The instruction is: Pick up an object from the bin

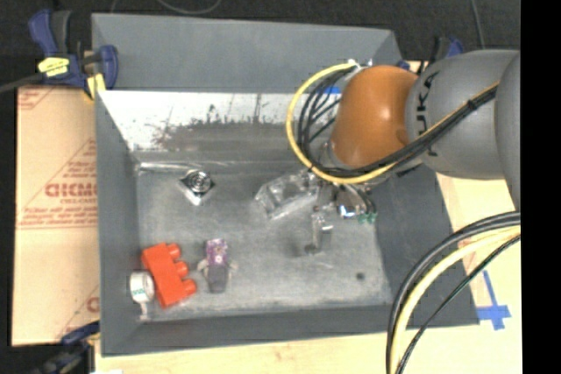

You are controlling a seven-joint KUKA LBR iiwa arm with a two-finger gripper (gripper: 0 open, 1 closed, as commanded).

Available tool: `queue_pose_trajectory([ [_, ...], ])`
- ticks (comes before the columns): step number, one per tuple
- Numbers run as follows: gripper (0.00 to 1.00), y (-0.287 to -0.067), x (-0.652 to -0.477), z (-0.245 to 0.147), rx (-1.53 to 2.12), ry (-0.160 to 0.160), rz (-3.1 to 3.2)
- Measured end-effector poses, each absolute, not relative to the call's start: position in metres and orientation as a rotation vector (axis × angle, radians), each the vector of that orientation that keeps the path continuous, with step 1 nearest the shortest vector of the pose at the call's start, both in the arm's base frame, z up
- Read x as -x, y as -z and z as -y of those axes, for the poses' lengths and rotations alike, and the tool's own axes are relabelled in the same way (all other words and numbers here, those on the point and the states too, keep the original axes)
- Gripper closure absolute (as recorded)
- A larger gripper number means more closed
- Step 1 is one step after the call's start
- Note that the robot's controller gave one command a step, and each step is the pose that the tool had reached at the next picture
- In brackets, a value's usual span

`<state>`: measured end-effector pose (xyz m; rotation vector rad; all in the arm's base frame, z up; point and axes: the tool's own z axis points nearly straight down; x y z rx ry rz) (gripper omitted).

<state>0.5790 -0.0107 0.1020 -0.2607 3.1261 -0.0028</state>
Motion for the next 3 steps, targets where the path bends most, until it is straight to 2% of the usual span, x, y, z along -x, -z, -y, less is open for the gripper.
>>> queue_pose_trajectory([
  [1,0.0,-0.107,-0.582,0.002,0.495,0.003,-3.096],
  [2,0.0,-0.074,-0.613,0.054,0.536,0.0,-3.078],
  [3,0.0,-0.076,-0.596,-0.005,0.413,0.004,-3.095],
])
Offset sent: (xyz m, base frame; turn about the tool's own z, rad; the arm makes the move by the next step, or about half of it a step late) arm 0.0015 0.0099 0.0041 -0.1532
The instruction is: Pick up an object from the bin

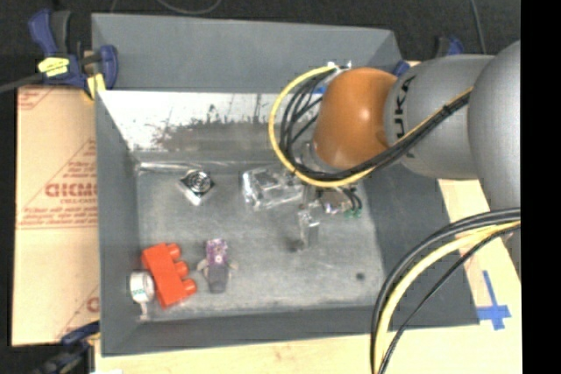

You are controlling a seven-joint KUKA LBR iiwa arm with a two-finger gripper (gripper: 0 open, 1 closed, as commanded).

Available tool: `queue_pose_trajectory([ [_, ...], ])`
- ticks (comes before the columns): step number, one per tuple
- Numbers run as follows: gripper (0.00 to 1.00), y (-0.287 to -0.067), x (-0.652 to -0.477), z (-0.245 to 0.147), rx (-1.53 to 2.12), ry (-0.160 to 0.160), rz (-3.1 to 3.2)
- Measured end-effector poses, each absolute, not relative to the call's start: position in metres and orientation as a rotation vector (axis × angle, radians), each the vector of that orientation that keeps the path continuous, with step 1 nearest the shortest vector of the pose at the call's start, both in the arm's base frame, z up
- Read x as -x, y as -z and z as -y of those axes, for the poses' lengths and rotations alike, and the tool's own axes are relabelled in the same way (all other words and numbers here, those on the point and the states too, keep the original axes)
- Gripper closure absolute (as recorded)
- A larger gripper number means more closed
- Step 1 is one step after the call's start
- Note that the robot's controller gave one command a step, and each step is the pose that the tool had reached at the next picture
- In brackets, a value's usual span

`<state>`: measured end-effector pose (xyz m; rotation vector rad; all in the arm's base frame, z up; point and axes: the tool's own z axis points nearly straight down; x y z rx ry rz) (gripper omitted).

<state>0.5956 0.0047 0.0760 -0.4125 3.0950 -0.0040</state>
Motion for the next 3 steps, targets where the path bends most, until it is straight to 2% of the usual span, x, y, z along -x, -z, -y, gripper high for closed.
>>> queue_pose_trajectory([
  [1,1.0,-0.086,-0.606,-0.005,0.405,0.005,-3.054],
  [3,1.0,-0.14,-0.609,-0.002,0.405,0.004,-3.112],
])
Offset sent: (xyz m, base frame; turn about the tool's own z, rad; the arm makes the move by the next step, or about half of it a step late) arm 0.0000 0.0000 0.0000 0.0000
